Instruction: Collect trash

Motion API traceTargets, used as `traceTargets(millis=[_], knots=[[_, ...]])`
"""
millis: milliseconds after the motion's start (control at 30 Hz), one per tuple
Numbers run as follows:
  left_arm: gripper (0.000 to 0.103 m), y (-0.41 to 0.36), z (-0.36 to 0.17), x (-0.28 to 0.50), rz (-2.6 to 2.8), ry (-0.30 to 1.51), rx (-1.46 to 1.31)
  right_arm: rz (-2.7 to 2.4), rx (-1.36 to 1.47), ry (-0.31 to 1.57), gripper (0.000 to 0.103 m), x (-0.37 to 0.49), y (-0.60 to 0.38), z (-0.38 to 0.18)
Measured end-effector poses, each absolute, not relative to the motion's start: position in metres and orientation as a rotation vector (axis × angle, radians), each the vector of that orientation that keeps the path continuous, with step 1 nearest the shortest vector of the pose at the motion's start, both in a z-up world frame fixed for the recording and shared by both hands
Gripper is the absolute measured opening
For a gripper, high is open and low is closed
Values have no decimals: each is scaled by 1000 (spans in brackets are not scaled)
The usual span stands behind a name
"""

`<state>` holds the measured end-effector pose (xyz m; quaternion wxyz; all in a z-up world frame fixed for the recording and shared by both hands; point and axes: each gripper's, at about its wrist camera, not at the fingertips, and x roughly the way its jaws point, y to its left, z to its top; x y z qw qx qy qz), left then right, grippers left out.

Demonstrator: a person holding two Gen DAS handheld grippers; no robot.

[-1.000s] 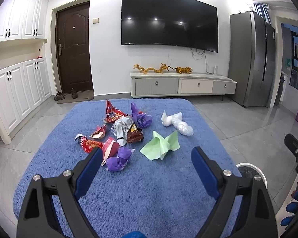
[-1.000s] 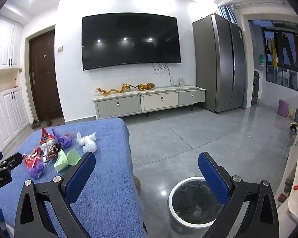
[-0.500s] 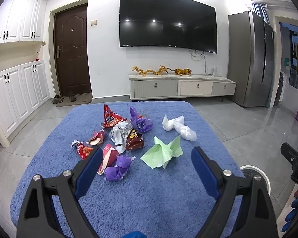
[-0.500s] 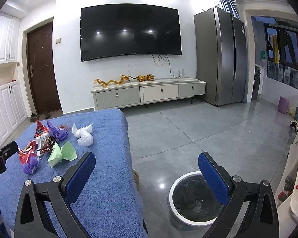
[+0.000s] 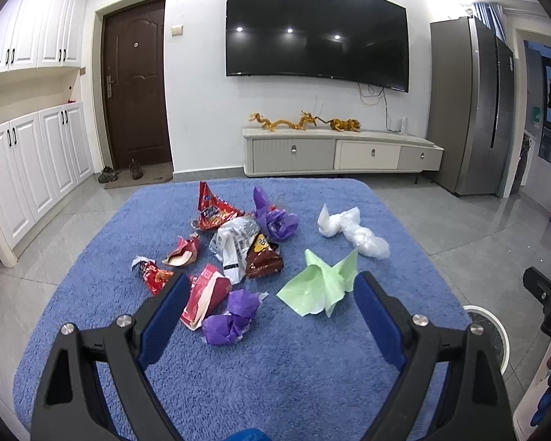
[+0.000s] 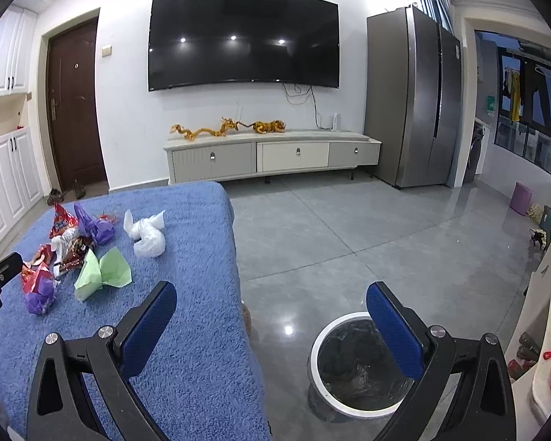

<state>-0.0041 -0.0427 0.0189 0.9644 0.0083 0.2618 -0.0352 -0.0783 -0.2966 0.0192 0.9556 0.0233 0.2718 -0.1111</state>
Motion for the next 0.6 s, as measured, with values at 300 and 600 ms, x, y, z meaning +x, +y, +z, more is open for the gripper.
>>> traceTargets(millis=[300,600], knots=[[90,-17,5,12,-49,573,-14,-199,16,577,103,-58,-280,18],[90,3,-9,28,-21,626,-19,-117,-12,619,103,-41,-255,9]])
